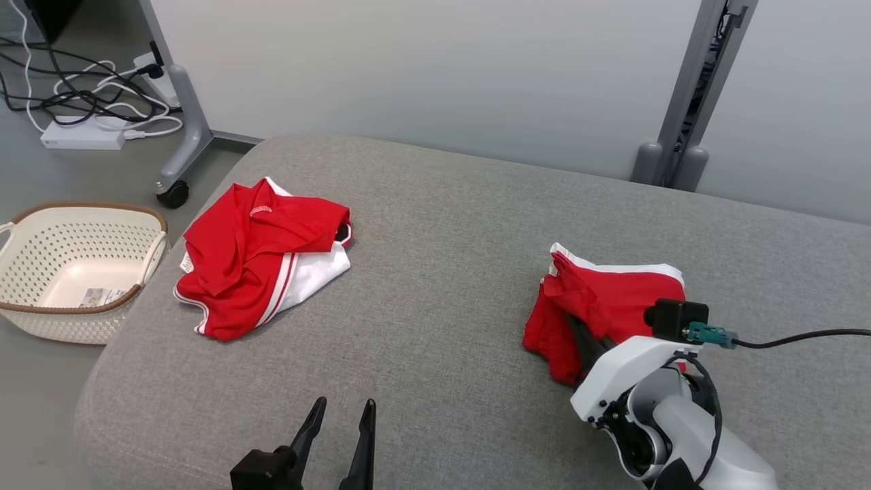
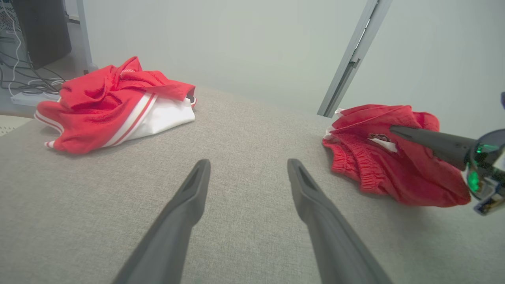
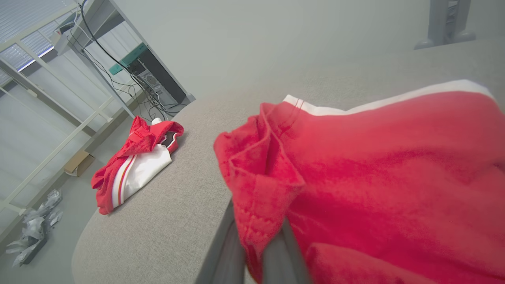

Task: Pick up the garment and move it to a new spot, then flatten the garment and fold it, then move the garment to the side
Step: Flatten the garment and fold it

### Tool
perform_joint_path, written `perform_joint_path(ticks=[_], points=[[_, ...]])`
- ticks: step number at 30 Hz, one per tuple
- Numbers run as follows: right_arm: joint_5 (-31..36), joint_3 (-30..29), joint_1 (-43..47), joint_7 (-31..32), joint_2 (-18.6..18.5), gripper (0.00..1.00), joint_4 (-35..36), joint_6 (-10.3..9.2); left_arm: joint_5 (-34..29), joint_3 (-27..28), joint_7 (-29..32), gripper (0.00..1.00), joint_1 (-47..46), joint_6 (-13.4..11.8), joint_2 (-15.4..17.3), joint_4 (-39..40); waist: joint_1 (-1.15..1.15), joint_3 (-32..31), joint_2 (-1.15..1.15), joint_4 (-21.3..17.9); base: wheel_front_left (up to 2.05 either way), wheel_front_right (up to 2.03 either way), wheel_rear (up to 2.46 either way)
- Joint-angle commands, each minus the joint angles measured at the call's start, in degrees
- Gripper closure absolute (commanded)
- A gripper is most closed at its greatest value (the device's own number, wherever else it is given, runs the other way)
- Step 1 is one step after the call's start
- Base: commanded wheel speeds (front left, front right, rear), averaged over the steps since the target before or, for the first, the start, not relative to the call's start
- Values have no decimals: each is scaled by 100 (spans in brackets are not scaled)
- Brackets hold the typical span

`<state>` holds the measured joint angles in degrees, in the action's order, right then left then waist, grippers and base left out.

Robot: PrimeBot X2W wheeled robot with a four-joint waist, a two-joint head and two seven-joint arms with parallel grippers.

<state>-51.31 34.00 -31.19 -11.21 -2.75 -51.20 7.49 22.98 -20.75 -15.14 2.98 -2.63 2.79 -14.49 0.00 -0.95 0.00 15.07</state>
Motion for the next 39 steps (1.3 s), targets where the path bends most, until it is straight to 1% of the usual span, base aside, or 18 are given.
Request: perform_joint_path(ticks=[1, 6, 12, 13, 14, 15, 16, 24, 29, 32, 36, 39], points=[[-83, 98, 1, -45, -31, 100, -42, 1, 12, 16, -3, 0, 29, -10, 24, -8, 0, 16, 0, 41, 0, 0, 0], [-42, 372, -125, -46, -29, 100, -389, 1, 11, 0, -3, 0, 32, 13, 24, -26, 0, 50, 0, 106, 0, 0, 0], [-252, 643, -230, -46, -31, 100, -644, 1, 27, 17, -3, 0, -54, 18, 24, -15, 0, 136, 0, 125, 0, 0, 0], [-279, 673, -246, -58, -31, 76, -687, 1, 32, 19, -3, 0, -67, 19, 24, -14, 0, 149, 0, 126, 0, 0, 0], [-279, 673, -246, -58, -31, 76, -687, 1, 32, 19, -3, 0, -67, 19, 24, -14, 0, 149, 0, 126, 0, 0, 0], [-310, 697, -270, -72, -31, 8, -732, 1, 38, 20, -3, 0, -81, 20, 24, -13, 0, 162, 0, 126, 0, 0, 0], [-353, 721, -297, -94, -32, 0, -775, 1, 45, 22, -3, 0, -94, 20, 24, -14, 0, 176, 0, 124, 0, 0, 0], [-798, 1020, -428, -170, -32, 0, -448, 1, -1, 91, -3, 0, -111, 35, 23, -78, 0, 163, 0, -27, 0, 0, 0], [-1020, 1018, -488, -261, -33, 0, -270, 1, -51, 159, -3, 0, -81, 11, 24, -62, 0, 40, 0, -232, 0, 0, 0], [-1060, 883, -540, -325, -33, 0, -279, 1, -101, 246, -3, 0, -38, 9, 23, -30, 0, -45, 0, -372, 0, 0, 0], [-909, 517, -552, -390, -40, 0, -396, 1, -133, 386, -3, 0, -38, 7, 23, 89, 0, -122, 0, -573, 0, 0, 0], [-642, 31, -533, -402, -234, 0, -368, 1, -143, 489, -3, 0, -66, -35, 24, 237, 0, -122, 0, -726, 0, 0, 0]])
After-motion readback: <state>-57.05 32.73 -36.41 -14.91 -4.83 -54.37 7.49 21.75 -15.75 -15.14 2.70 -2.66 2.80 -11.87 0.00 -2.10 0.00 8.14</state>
